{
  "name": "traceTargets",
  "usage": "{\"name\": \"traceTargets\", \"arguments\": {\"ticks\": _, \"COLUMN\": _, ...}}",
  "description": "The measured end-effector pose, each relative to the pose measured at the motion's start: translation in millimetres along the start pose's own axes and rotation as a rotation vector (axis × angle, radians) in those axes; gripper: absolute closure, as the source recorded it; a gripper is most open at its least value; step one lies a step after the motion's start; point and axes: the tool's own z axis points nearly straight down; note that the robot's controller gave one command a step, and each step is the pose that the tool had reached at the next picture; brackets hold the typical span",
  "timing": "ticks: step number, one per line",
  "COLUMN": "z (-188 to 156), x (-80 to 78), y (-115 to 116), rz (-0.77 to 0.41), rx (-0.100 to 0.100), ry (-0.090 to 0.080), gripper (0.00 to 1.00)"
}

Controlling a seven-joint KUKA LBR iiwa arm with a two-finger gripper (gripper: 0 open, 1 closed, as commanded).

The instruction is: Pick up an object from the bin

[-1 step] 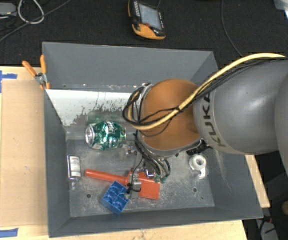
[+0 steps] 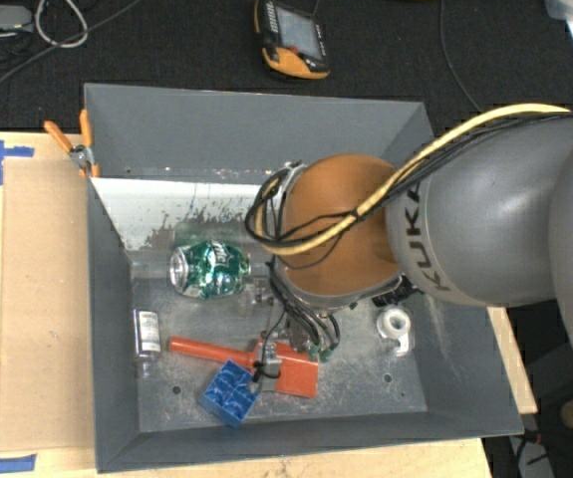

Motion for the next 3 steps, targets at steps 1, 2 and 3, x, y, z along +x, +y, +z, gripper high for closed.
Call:
{"name": "traceTargets", "arguments": {"ticks": 1, "z": 115.8, "x": -20.0, "y": 46.0, "rz": 0.01, "rx": -0.002, "ry": 0.01, "gripper": 0.0}}
{"name": "traceTargets", "arguments": {"ticks": 2, "z": 113.2, "x": -21.2, "y": 47.9, "rz": 0.083, "rx": 0.0, "ry": -0.003, "gripper": 0.0}}
{"name": "traceTargets", "arguments": {"ticks": 3, "z": 113.0, "x": -21.5, "y": 45.1, "rz": 0.017, "rx": -0.002, "ry": 0.004, "gripper": 0.0}}
